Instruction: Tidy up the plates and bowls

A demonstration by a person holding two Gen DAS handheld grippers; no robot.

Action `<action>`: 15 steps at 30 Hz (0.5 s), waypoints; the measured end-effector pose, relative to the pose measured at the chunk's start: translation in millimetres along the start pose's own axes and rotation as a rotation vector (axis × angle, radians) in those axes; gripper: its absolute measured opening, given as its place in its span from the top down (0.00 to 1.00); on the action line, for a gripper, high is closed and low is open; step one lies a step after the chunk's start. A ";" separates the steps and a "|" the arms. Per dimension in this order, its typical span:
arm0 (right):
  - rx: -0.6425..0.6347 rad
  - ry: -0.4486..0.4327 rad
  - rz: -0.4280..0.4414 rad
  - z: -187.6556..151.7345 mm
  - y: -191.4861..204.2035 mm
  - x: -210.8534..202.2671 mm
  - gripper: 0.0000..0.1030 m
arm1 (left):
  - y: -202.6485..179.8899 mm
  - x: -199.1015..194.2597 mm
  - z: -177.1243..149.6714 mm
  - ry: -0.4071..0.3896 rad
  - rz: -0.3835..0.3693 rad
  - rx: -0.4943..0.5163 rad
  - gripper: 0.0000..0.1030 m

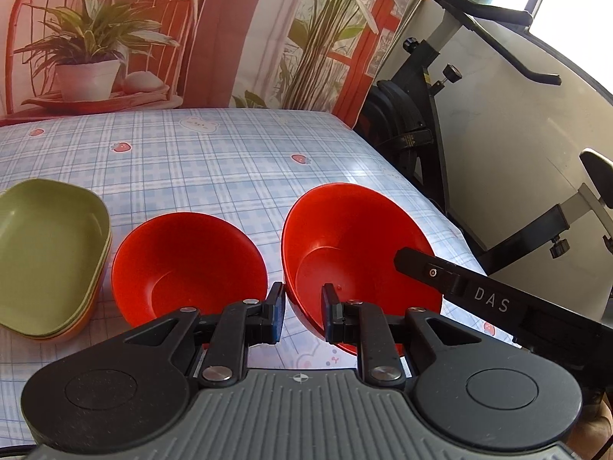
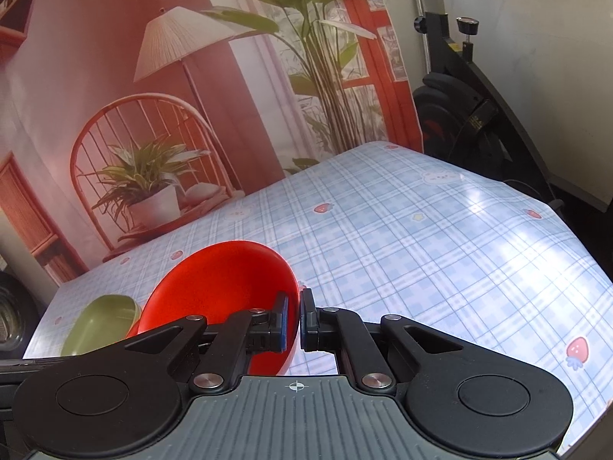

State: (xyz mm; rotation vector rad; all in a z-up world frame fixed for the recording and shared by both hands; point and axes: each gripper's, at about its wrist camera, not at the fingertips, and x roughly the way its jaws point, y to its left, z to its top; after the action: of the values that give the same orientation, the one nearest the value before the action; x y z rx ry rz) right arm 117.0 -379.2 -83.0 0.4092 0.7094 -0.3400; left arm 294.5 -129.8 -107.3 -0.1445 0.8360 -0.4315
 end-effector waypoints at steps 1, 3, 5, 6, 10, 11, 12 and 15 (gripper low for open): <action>-0.008 0.007 0.003 -0.5 5.5 1.4 0.95 | 3.0 -3.4 0.0 -0.010 0.003 -0.010 0.80; -0.028 0.021 0.008 -1.6 14.5 4.0 0.95 | 10.4 -9.2 -0.3 -0.028 0.007 -0.037 0.80; -0.048 0.034 0.012 -3.3 23.2 5.9 0.95 | 15.1 -12.4 -1.8 -0.041 0.017 -0.054 0.80; -0.062 0.041 0.013 -4.3 29.6 6.9 0.95 | 16.9 -14.1 -2.6 -0.046 0.025 -0.054 0.80; -0.100 0.052 0.013 -6.9 46.5 7.2 0.94 | 23.2 -18.4 -3.1 -0.061 0.049 -0.065 0.80; -0.110 0.055 0.010 -7.3 50.2 7.2 0.94 | 25.1 -19.2 -2.4 -0.065 0.047 -0.073 0.80; -0.120 0.058 0.006 -7.4 54.2 7.4 0.94 | 28.3 -21.6 -2.4 -0.069 0.043 -0.083 0.80; -0.139 0.069 0.001 -7.6 62.9 10.1 0.93 | 36.9 -28.5 -2.4 -0.092 0.039 -0.113 0.80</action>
State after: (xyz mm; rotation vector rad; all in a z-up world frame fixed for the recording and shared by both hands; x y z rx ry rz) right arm 147.1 -322.8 -79.8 0.2911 0.7954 -0.2744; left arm 287.5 -84.2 -100.0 -0.2502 0.7716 -0.3387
